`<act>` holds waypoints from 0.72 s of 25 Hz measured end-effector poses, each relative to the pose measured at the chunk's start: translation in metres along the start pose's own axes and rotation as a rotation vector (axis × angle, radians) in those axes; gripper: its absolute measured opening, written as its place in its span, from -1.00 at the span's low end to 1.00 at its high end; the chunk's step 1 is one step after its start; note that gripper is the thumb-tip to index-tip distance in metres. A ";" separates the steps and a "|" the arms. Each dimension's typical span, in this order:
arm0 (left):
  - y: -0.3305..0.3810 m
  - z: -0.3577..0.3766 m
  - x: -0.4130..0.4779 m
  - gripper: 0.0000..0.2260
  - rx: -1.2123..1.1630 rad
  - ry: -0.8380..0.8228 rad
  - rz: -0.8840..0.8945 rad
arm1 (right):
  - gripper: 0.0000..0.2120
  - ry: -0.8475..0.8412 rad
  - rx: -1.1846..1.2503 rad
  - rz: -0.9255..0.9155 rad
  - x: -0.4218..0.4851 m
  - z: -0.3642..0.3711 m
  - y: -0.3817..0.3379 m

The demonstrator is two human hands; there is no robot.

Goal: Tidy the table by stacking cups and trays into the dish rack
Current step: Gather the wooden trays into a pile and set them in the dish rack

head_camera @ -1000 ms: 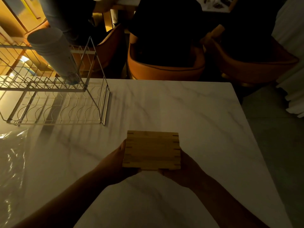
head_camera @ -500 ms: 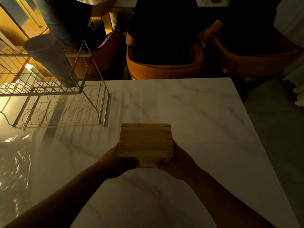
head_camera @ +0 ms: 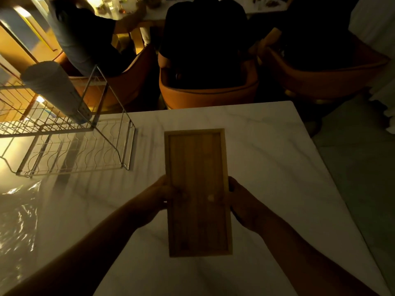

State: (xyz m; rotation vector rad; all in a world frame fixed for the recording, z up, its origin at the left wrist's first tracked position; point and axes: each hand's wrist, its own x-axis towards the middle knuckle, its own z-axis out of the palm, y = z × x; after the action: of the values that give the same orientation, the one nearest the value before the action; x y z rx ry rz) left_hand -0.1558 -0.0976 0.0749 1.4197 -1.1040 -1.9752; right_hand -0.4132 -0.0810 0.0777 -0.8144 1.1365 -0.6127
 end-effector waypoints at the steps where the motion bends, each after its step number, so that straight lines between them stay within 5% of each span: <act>1: -0.003 0.006 0.004 -0.26 -0.035 0.012 -0.031 | -0.26 -0.006 0.095 0.026 -0.003 -0.002 0.004; 4: -0.014 0.029 0.009 -0.26 -0.121 0.005 -0.105 | -0.48 -0.075 0.321 0.097 -0.012 -0.010 0.019; 7: -0.038 0.047 -0.001 -0.08 -0.131 0.025 -0.191 | -0.48 -0.093 0.425 0.161 -0.017 -0.020 0.030; 13: -0.061 0.065 -0.025 -0.26 -0.285 -0.031 -0.217 | -0.57 -0.088 0.373 0.268 -0.016 -0.020 0.034; 18: -0.058 0.044 -0.042 -0.23 -0.433 0.089 -0.267 | -0.36 -0.059 0.136 0.404 -0.021 0.012 0.042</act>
State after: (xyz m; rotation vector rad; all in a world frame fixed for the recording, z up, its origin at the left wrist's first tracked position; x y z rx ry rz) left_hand -0.1775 -0.0180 0.0566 1.4487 -0.4225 -2.1399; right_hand -0.4072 -0.0379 0.0573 -0.4642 1.1507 -0.3217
